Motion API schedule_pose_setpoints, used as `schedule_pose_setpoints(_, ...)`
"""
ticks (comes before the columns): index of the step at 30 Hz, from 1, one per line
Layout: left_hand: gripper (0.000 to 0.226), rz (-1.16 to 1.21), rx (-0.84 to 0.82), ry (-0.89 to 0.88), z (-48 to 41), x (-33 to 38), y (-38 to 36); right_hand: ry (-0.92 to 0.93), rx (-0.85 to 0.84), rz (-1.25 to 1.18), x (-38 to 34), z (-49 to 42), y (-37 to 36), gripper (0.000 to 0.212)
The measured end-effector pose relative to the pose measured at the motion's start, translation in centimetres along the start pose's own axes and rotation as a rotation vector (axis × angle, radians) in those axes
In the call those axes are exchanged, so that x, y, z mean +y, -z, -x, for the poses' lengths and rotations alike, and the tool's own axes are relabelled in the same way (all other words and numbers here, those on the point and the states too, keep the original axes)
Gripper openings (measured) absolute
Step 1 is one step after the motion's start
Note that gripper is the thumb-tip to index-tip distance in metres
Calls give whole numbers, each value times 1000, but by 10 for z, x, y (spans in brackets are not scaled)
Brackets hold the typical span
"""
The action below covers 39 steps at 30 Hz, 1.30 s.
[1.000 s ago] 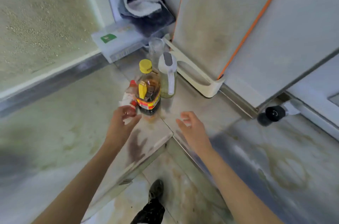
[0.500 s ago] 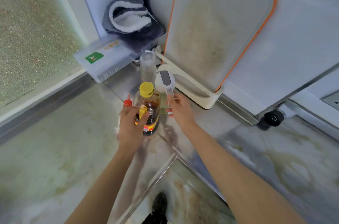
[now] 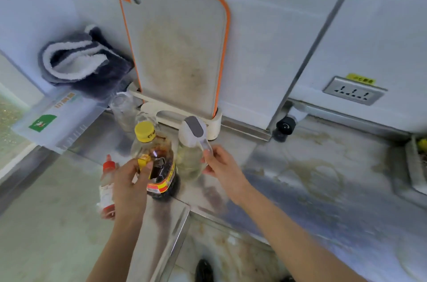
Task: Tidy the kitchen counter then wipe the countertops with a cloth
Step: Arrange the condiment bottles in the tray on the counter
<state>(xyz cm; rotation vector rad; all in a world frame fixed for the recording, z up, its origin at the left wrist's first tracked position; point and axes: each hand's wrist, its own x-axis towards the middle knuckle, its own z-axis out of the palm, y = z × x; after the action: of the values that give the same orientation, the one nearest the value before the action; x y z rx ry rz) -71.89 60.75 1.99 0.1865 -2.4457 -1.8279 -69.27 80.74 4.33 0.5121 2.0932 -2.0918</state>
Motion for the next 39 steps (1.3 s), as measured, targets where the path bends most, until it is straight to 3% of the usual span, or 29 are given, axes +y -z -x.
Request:
schedule_pose_setpoints(3,25,60,-63,-4,18,19,-36,0,110,-16,0,30,46,26)
schedule_pose_setpoints(5,10,141,-114,15,27,27,-64,7,199,-71,3,53,79,22)
schedule_pose_setpoints(6,13,151,-150,19,31,31,-80,13,243,-90,5,64,95,22)
schedule_pose_setpoints(9,54,144,-301,19,45,43,-131,22,368,-129,14,97,146,23)
schedule_pose_setpoints(15,17,77,-498,-80,102,82,-242,26,593,-214,39,148,242,19)
schedule_pose_setpoints(19,21,46,-574,-137,135,98,-310,46,690,-267,55,176,299,14)
schedule_pose_setpoints(29,38,158,-654,-37,215,128,-446,37,803,-343,86,226,425,14)
schedule_pose_setpoints(34,21,157,-738,-87,275,148,-477,44,891,-422,104,267,476,17)
schedule_pose_setpoints(39,25,133,-782,-111,339,153,-506,34,965,-428,124,316,510,15)
